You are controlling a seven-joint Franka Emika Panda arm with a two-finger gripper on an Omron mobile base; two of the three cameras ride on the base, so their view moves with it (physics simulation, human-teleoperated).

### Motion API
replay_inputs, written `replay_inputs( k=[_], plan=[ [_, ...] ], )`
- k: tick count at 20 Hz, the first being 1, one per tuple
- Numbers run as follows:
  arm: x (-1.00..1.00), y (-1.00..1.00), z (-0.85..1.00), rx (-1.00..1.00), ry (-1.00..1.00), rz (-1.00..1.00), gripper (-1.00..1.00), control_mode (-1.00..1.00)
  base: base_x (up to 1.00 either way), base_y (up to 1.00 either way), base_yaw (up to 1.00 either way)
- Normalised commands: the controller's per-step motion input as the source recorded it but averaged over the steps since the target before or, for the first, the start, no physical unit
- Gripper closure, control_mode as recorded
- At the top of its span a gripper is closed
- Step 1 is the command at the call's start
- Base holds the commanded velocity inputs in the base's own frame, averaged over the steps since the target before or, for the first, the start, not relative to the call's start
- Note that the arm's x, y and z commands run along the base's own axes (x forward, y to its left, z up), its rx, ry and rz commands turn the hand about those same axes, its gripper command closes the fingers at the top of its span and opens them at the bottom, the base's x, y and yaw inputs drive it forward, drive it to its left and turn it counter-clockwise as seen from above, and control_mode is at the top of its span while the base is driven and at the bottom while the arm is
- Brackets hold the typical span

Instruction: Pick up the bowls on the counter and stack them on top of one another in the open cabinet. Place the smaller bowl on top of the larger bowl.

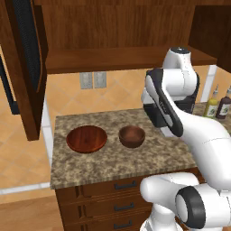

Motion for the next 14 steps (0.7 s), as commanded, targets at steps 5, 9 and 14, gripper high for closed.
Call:
replay_inputs(
  k=[5, 9, 14],
  plan=[
    [0.14, -0.03, -0.72, -0.11, 0.21, -0.14, -1.00, -1.00, 0.00, 0.00, 0.00],
    [0.39, 0.00, -0.96, -0.05, 0.06, -0.19, -1.00, -1.00, 0.00, 0.00, 0.00],
    [0.49, 0.03, -0.56, 0.02, 0.00, -0.19, -1.00, -1.00, 0.00, 0.00, 0.00]
  ],
)
